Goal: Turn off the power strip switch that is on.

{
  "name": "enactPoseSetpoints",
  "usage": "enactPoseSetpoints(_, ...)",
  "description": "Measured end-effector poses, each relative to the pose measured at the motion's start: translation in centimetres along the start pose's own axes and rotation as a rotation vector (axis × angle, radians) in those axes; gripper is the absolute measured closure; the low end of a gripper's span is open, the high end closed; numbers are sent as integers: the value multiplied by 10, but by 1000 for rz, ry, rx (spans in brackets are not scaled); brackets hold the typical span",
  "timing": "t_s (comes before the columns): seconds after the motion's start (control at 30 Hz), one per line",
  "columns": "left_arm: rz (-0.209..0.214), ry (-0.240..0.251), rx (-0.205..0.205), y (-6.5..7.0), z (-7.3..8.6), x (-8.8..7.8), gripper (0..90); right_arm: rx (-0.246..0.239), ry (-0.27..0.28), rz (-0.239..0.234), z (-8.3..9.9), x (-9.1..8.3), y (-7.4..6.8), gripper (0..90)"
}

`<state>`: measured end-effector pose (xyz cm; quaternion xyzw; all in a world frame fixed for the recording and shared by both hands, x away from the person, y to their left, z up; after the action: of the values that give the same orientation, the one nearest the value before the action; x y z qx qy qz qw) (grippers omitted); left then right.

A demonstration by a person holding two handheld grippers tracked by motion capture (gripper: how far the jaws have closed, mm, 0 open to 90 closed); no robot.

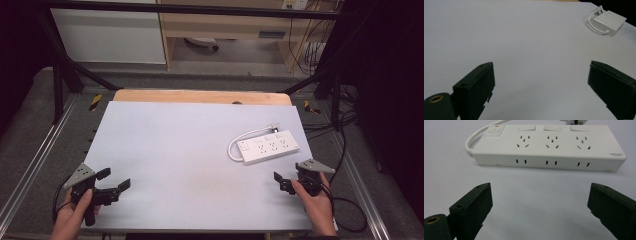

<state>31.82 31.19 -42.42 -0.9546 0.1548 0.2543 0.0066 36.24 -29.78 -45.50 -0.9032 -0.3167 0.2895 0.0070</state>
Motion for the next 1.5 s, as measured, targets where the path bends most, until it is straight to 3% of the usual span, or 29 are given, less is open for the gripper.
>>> enactPoseSetpoints(0.2, -3, -3, 4, -1, 1, 0, 72, -7, 19, -8, -3, -4, -1, 63)
enactPoseSetpoints(0.4, -4, -9, -3, -2, 1, 3, 72, -47, 40, -7, -10, -5, -5, 62)
enactPoseSetpoints(0.6, -6, -10, 2, -2, 1, 4, 72, -3, 104, -19, -16, -12, -11, 62)
enactPoseSetpoints(0.77, -1, -12, -1, -2, 1, 5, 72, -8, 94, 2, -22, -13, -15, 56)
enactPoseSetpoints(1.03, -3, 4, 19, 3, 0, 0, 73, -21, 73, -8, -27, -13, -19, 54)
enactPoseSetpoints(1.2, -7, 11, -1, 0, -1, 1, 74, -55, 80, 35, -36, -20, -23, 52)
enactPoseSetpoints(1.3, -6, 11, -8, 0, -2, 2, 74, -41, 105, 22, -41, -22, -24, 50)
enactPoseSetpoints(1.5, 0, -1, 14, 2, -1, 3, 74, -67, 83, 4, -44, -22, -31, 49)
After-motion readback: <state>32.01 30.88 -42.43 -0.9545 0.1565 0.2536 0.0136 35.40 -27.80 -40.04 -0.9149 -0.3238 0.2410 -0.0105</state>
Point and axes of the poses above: each handheld gripper's, and its own axes: x roughly forward along the jaws, z roughly out of its underside, y roughly to its right, the point moved 1 cm from there along x, roughly forward along the jaws, and after that the axes turned 15 degrees about -z, right-handed, at the moved point
